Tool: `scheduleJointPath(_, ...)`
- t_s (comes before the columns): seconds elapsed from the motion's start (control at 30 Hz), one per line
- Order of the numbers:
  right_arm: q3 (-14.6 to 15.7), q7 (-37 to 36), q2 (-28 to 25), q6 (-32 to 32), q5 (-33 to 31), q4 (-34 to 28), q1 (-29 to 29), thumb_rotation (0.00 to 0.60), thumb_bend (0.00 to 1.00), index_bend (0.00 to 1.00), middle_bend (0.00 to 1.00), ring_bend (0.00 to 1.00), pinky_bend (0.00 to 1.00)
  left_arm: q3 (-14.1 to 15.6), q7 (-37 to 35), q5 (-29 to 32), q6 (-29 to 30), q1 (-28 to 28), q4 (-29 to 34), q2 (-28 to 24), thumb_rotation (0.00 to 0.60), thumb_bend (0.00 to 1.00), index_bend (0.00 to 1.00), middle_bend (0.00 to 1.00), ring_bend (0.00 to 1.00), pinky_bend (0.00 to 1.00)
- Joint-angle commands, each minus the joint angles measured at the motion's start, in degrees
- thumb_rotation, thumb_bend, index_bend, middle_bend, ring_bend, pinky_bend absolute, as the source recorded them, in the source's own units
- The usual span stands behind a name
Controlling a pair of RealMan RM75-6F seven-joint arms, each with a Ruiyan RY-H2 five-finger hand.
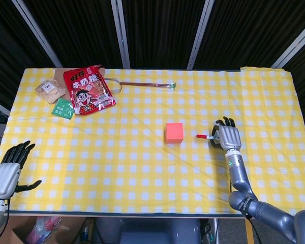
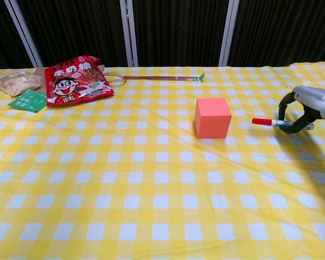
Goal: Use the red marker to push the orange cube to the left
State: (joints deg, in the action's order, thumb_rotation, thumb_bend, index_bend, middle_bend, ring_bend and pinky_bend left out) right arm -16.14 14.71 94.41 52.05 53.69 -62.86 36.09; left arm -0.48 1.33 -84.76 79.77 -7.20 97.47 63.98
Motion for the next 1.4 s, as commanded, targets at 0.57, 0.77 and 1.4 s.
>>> scheduleJointPath(0.57,0.65,-2.67,-1.08,-1.33,3.17,0.08,1.05,0.6,0.48,0.66,0.24,0.03,0.0,0.16,0.0,-0.26,-0.08,-0.06,0.28,-0.07,0.6,0.0,0.0,0.0,0.0,0.0)
scheduleJointPath(0.77,-0.09,-0.93,1.5,-1.82,2.0,2.52,2.9,0.6,0.48,0.66,0.24,0.03,0.0,0.51,-0.85,-0.38,-0.78,-0.2,0.58,-0.54,0.6,0.0,0.0,0.0,0.0,0.0)
scheduleJointPath(1.4,-1.17,4.43,7.68,-1.41,1.78,2.67,8.2,0.6,0.48,0.66,0.24,0.03,0.0,0.75,-3.54,-0.52,-1.84,-0.63,1.0,-1.8,0.6,0.0,0.0,0.0,0.0,0.0)
